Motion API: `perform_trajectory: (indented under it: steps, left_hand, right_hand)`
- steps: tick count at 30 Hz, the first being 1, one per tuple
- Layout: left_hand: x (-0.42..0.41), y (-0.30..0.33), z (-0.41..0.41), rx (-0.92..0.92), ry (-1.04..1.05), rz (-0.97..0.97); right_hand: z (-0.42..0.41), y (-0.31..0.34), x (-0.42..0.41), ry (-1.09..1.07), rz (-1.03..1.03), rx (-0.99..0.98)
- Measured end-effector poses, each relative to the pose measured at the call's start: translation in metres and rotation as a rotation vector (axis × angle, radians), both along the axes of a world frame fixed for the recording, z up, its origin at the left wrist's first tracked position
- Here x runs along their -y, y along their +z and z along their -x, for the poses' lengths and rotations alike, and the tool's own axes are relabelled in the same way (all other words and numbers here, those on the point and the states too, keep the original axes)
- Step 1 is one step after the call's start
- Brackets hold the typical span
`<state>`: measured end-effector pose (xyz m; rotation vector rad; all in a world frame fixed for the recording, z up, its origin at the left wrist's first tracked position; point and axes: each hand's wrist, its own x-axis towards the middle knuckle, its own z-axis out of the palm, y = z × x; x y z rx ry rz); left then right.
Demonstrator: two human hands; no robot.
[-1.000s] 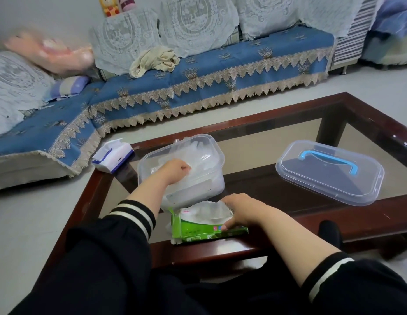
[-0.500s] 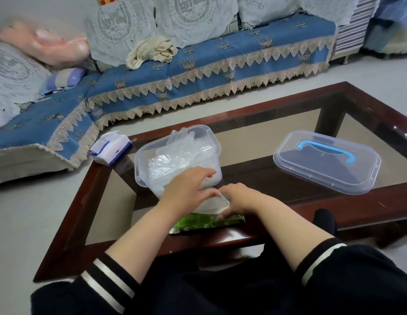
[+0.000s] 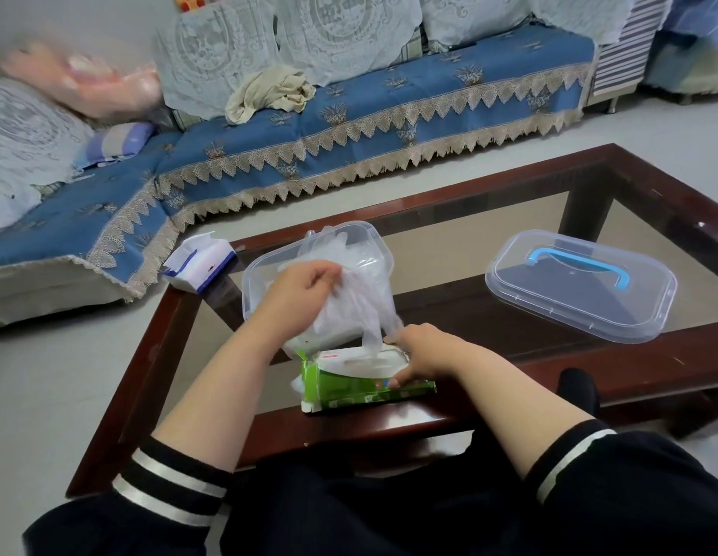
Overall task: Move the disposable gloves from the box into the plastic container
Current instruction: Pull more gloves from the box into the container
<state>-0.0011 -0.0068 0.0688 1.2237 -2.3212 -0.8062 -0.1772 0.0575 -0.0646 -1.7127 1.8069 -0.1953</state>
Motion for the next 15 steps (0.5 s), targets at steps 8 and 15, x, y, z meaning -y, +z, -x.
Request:
perform_trajectory:
  steps: [8, 15]
  left_hand:
    - [0.036, 0.044, -0.006, -0.4, 0.178, 0.594]
    - [0.089, -0.017, -0.005, 0.332, 0.02, 0.353]
  right_hand:
    - [0.001, 0.003, -0.002, -0.014, -0.013, 0.023]
    - [0.001, 0.001, -0.001, -0.023, 0.006, 0.032]
